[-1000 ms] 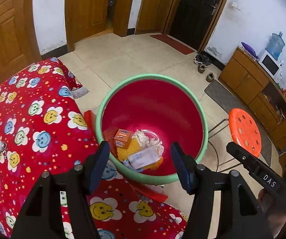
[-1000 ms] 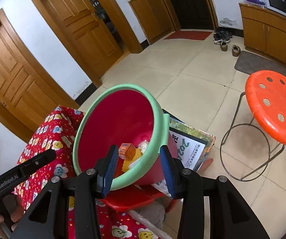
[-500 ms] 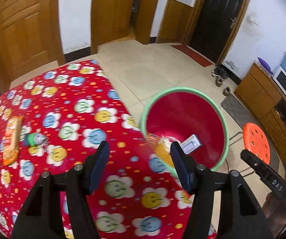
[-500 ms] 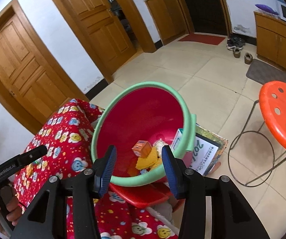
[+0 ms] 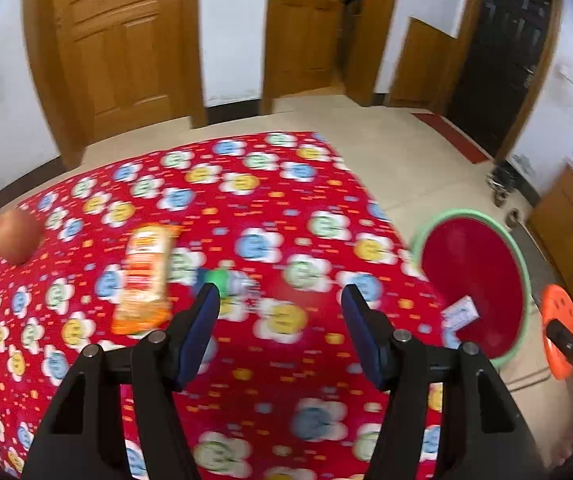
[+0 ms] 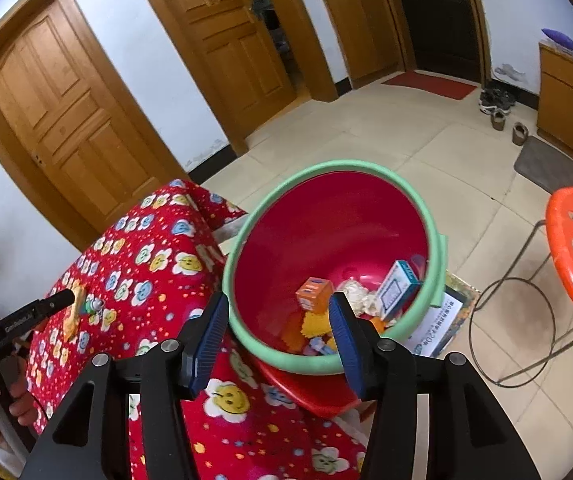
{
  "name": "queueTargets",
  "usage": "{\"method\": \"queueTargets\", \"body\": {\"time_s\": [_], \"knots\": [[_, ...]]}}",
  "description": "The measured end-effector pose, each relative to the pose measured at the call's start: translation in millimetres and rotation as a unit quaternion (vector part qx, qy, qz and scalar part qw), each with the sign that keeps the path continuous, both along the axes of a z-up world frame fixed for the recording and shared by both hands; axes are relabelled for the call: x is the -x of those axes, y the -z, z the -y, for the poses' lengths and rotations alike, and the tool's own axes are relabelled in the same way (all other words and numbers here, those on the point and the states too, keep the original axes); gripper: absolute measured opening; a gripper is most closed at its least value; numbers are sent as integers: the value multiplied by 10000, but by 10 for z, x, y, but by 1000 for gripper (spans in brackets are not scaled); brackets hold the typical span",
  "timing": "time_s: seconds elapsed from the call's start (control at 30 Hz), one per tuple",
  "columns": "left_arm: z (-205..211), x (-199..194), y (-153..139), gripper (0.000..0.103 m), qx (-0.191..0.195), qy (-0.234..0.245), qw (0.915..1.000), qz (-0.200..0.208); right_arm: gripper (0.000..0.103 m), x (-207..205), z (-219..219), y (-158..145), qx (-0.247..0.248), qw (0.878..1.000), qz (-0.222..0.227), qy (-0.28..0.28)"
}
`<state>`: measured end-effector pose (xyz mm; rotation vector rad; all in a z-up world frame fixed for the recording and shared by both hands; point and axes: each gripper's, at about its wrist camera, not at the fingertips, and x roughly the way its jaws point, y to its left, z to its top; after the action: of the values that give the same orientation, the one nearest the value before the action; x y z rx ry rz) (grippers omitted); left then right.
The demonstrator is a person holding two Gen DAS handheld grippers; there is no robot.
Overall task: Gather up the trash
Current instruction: 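Move both open grippers back to the table toward the snack bag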
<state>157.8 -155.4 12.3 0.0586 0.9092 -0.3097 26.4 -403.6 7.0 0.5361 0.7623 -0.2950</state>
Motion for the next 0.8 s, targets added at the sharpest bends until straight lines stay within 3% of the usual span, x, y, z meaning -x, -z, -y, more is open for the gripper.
{"method": "queueTargets", "body": {"time_s": [0.43,0.8], "knots": [[-691,-449,353,63,-158,-885,9955,-297,57,-348,-287,-25,151,9990,-105,-403],[-811,-643,657,63,-110,-1067,9923,-620,57,-567,-457,-7,264,9973,-214,-651]]}}
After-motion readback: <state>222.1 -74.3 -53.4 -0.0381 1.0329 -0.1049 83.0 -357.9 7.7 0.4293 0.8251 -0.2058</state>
